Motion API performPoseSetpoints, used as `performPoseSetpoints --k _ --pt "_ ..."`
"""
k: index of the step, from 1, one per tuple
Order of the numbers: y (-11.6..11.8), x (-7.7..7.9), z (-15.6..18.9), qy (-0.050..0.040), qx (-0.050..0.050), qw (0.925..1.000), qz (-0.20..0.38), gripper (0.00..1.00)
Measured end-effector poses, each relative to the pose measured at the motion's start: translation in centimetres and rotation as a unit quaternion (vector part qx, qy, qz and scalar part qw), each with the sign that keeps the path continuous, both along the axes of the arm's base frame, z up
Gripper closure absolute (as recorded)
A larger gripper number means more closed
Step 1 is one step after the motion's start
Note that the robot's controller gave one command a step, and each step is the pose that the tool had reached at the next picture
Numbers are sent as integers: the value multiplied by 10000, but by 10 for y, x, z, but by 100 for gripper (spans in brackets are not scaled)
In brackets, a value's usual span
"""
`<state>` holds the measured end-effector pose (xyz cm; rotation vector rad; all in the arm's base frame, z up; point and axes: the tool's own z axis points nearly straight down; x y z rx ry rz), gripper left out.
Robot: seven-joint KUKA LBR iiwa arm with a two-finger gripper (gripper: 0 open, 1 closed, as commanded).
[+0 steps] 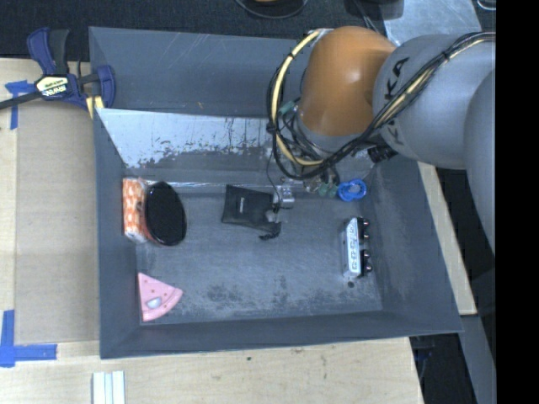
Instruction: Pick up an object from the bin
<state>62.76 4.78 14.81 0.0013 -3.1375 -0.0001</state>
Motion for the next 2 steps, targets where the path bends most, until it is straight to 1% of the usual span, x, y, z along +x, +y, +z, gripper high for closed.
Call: performPoseSetpoints --k 1,2 --pt "0 1 5 -39 2 10000 -5 0" --pt "9 -9 -68 -27 3 9979 -653 0"
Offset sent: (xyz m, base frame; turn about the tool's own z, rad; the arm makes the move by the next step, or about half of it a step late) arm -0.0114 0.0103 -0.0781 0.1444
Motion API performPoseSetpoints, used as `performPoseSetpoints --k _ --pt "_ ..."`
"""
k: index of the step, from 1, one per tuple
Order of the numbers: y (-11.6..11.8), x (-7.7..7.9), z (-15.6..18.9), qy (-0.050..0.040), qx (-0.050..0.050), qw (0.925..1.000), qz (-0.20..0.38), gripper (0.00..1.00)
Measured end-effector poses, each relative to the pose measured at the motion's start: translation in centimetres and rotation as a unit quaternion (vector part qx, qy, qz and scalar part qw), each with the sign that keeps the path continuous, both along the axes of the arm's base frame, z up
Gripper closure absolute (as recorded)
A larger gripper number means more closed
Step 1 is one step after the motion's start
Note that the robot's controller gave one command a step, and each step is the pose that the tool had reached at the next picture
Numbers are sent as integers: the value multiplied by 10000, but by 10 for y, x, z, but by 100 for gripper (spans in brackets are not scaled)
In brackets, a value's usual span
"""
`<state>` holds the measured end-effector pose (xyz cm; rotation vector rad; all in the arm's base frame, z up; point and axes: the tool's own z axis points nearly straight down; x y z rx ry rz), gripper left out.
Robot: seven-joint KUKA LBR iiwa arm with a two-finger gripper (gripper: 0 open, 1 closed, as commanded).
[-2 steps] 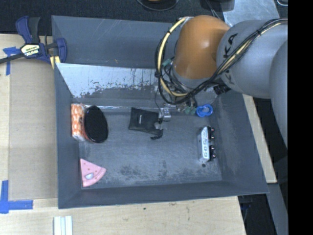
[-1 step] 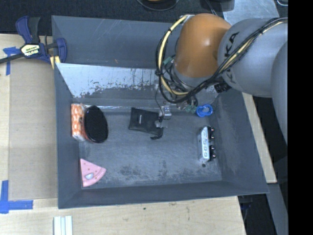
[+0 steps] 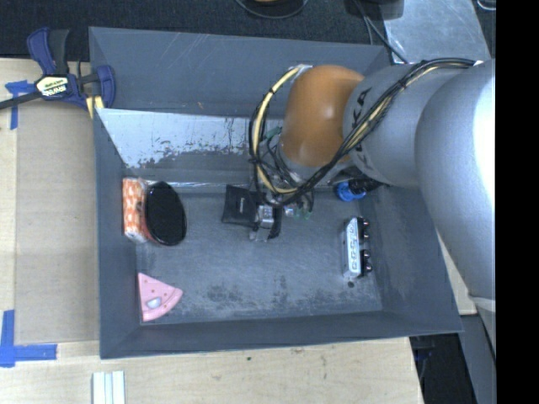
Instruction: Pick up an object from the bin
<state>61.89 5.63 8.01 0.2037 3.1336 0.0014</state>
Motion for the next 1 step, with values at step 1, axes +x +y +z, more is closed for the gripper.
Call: performPoseSetpoints --k 1 --pt "-2 -5 -22 -16 3 10000 2 0"
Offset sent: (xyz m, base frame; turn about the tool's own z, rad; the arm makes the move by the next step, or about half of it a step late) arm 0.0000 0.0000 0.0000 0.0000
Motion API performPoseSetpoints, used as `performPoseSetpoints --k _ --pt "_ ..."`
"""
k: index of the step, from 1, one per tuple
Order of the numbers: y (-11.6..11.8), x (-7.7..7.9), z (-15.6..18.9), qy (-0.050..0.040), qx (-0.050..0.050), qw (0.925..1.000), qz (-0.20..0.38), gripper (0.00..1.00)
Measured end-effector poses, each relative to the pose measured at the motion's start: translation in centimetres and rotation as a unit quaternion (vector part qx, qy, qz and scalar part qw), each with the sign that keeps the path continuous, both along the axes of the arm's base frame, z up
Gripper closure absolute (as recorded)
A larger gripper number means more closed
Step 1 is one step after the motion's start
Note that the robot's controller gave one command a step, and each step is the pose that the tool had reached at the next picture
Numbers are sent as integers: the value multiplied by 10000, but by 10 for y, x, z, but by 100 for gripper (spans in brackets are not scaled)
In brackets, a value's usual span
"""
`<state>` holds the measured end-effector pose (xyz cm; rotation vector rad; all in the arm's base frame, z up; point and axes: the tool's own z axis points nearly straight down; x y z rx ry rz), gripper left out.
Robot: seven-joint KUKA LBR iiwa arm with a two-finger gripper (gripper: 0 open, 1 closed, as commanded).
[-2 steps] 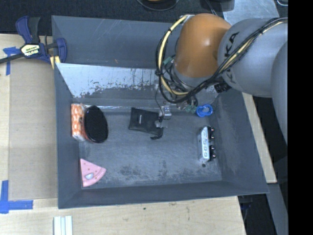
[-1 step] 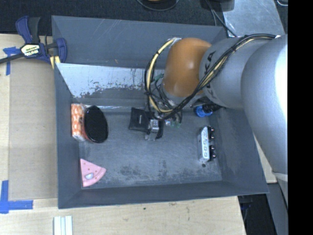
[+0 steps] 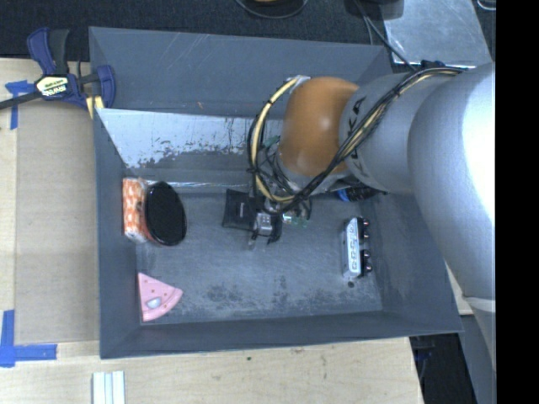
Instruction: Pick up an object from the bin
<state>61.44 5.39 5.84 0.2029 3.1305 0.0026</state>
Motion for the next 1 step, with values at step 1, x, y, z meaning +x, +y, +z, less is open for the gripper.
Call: performPoseSetpoints --k 1 --pt "-1 -1 2 1 1 10000 12 0"
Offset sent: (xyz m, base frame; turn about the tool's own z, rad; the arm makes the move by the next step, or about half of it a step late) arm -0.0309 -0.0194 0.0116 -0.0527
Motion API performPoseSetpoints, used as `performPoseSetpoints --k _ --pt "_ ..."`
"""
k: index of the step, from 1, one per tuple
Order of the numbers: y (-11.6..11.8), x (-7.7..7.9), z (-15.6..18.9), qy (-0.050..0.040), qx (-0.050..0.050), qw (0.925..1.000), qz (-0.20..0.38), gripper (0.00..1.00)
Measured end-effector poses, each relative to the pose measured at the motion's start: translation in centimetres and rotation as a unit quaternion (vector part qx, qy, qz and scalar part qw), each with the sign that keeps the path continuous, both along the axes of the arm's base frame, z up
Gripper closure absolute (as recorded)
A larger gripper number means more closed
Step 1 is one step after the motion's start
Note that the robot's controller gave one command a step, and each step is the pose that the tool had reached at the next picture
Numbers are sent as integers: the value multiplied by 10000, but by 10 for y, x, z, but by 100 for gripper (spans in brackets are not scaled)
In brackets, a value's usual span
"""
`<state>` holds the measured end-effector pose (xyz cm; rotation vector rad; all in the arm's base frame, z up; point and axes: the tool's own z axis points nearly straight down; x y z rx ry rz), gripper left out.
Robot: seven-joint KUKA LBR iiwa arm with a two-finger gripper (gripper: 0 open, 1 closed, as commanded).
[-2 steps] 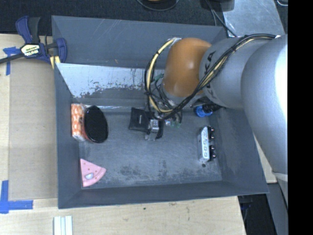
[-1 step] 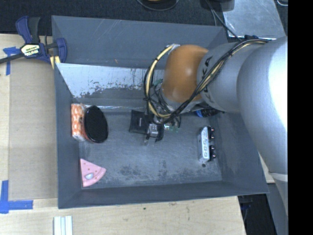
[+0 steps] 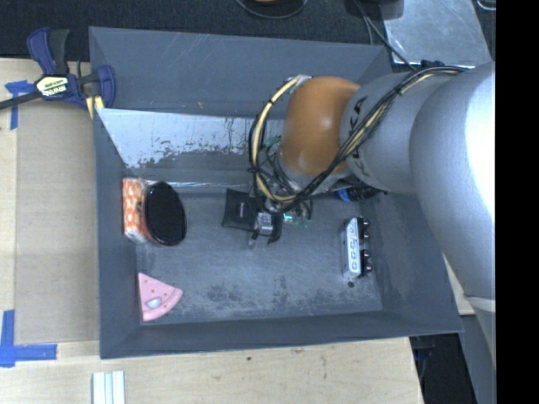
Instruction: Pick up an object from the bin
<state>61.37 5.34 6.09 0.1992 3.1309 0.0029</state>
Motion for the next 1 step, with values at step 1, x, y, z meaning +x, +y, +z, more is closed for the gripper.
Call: performPoseSetpoints --k 1 --pt "-19 -28 11 -35 -2 9997 245 100"
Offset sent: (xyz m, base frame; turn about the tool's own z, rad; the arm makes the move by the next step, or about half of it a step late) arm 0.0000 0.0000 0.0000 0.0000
